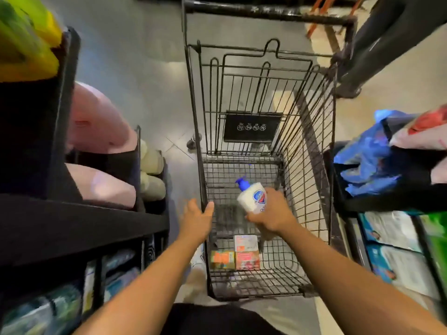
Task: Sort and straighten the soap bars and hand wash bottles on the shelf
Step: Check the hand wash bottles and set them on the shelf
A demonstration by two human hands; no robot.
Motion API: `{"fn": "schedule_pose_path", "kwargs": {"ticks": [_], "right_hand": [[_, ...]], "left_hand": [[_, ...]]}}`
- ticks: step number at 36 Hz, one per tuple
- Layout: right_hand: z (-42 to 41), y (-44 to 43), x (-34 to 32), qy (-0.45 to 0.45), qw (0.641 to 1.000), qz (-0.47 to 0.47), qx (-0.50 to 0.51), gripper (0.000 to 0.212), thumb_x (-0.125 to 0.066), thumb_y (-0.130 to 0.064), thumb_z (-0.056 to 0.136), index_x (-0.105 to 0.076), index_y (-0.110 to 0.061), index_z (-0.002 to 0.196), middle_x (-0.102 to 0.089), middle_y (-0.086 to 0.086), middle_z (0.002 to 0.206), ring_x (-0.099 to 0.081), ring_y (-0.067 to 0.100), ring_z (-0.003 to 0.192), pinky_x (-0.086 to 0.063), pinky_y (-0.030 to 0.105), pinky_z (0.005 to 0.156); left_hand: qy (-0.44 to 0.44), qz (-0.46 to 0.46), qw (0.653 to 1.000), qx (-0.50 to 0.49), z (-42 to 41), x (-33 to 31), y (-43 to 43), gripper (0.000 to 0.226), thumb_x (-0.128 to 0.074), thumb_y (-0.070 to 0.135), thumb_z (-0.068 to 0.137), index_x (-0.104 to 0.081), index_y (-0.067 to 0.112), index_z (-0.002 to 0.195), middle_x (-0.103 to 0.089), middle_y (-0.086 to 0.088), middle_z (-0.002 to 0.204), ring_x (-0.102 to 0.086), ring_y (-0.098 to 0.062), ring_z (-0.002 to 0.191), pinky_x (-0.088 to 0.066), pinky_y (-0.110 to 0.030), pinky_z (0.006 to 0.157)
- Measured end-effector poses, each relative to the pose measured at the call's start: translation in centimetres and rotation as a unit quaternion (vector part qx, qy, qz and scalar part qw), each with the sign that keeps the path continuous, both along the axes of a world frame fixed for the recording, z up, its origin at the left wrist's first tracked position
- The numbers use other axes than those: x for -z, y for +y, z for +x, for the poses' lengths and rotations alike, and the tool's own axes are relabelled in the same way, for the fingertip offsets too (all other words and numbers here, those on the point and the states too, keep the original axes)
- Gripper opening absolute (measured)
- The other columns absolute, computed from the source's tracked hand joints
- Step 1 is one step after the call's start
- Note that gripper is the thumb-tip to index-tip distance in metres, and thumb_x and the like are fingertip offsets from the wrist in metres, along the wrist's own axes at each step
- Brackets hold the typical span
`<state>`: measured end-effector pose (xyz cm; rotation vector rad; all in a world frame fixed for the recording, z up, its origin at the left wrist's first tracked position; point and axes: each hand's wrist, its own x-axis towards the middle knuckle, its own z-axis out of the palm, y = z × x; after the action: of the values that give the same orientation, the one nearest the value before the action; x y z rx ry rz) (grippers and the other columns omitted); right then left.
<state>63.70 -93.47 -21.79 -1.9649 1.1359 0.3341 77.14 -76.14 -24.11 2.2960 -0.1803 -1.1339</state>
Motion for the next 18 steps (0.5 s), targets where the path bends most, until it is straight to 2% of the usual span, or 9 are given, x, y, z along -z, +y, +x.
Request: {"fn": "schedule_pose_path", "kwargs": {"ticks": [2,5,7,9,10,13,14,17,18], "right_hand": [[0.6,-0.4,2.2,0.080,0.993,-0.082,-0.043,0.066,-0.087,-0.042,0.052,-0.052,-0.025,0.106,-0.059,-0.005,0.099,-0.063,0.017,0.089,-0.058,0.041,0.073],[1.5,-1.2,5.7,0.164,0.964,-0.149,-0.146,0.081,-0.083,-0.047,0.065,-0.040,-0.024,0.131,-0.048,0.000,0.121,-0.052,0.024,0.115,-0.049,0.046,0.094],[1.9,-1.7,8.7,0.184,0.952,-0.144,-0.199,0.083,-0.081,-0.048,0.071,-0.035,-0.022,0.136,-0.045,0.002,0.126,-0.048,0.025,0.121,-0.041,0.050,0.103],[2.2,-2.0,12.0,0.190,0.939,-0.142,-0.248,0.081,-0.078,-0.048,0.075,-0.033,-0.021,0.137,-0.044,0.002,0.128,-0.046,0.025,0.123,-0.038,0.051,0.103],[2.2,-2.0,13.6,0.187,0.934,-0.138,-0.270,0.080,-0.077,-0.048,0.076,-0.033,-0.021,0.138,-0.044,0.001,0.129,-0.045,0.025,0.124,-0.039,0.050,0.101],[2.5,-1.3,18.2,0.165,0.922,-0.120,-0.329,0.083,-0.078,-0.047,0.076,-0.033,-0.020,0.141,-0.046,0.000,0.131,-0.046,0.026,0.127,-0.039,0.050,0.102],[2.6,-0.9,19.6,0.162,0.920,-0.109,-0.341,0.082,-0.079,-0.045,0.076,-0.034,-0.020,0.140,-0.046,0.001,0.131,-0.046,0.027,0.127,-0.038,0.051,0.103],[2.8,0.6,22.7,0.164,0.901,-0.103,-0.387,0.087,-0.080,-0.043,0.078,-0.031,-0.018,0.146,-0.044,0.004,0.136,-0.045,0.028,0.129,-0.031,0.060,0.111],[2.9,1.0,23.5,0.170,0.890,-0.112,-0.409,0.089,-0.078,-0.040,0.080,-0.027,-0.017,0.149,-0.042,0.005,0.139,-0.043,0.028,0.130,-0.026,0.062,0.113]], "left_hand": [[0.011,0.009,1.000,-0.023,-0.2,1.2,-1.1,0.074,-0.047,0.049,0.101,-0.020,0.007,0.156,-0.027,-0.016,0.160,-0.027,-0.034,0.147,-0.024,-0.046,0.119],[-0.022,-0.048,0.996,-0.073,-0.6,3.2,-2.0,0.058,-0.041,0.039,0.105,-0.029,0.012,0.154,-0.038,-0.011,0.156,-0.036,-0.029,0.142,-0.030,-0.034,0.111],[-0.056,-0.092,0.989,-0.100,-1.0,4.0,-2.1,0.065,-0.036,0.056,0.101,-0.034,0.017,0.154,-0.044,-0.001,0.151,-0.041,-0.020,0.139,-0.031,-0.027,0.106],[-0.084,-0.125,0.981,-0.125,-1.2,5.1,-1.7,0.098,-0.023,0.087,0.083,-0.035,0.019,0.153,-0.041,0.011,0.145,-0.037,-0.007,0.135,-0.028,-0.020,0.107],[-0.093,-0.131,0.978,-0.133,-1.3,5.5,-1.6,0.098,-0.020,0.089,0.080,-0.039,0.023,0.151,-0.042,0.014,0.142,-0.038,-0.003,0.132,-0.029,-0.017,0.106],[-0.133,-0.158,0.970,-0.126,-1.8,6.1,-1.8,0.031,-0.032,0.046,0.101,-0.042,0.049,0.129,-0.055,0.024,0.126,-0.045,0.021,0.118,-0.034,-0.006,0.099],[-0.156,-0.158,0.967,-0.126,-1.9,6.3,-1.9,0.033,-0.032,0.033,0.101,-0.042,0.048,0.129,-0.056,0.025,0.123,-0.046,0.023,0.116,-0.034,-0.003,0.096],[-0.184,-0.141,0.965,-0.119,-2.0,7.1,-1.8,0.048,-0.031,0.026,0.101,-0.049,0.016,0.144,-0.059,0.002,0.136,-0.051,0.000,0.123,-0.035,-0.010,0.101],[-0.195,-0.142,0.964,-0.110,-1.9,7.4,-1.8,0.049,-0.031,0.024,0.101,-0.048,0.008,0.144,-0.053,0.004,0.138,-0.046,0.005,0.124,-0.031,-0.005,0.101]]}}
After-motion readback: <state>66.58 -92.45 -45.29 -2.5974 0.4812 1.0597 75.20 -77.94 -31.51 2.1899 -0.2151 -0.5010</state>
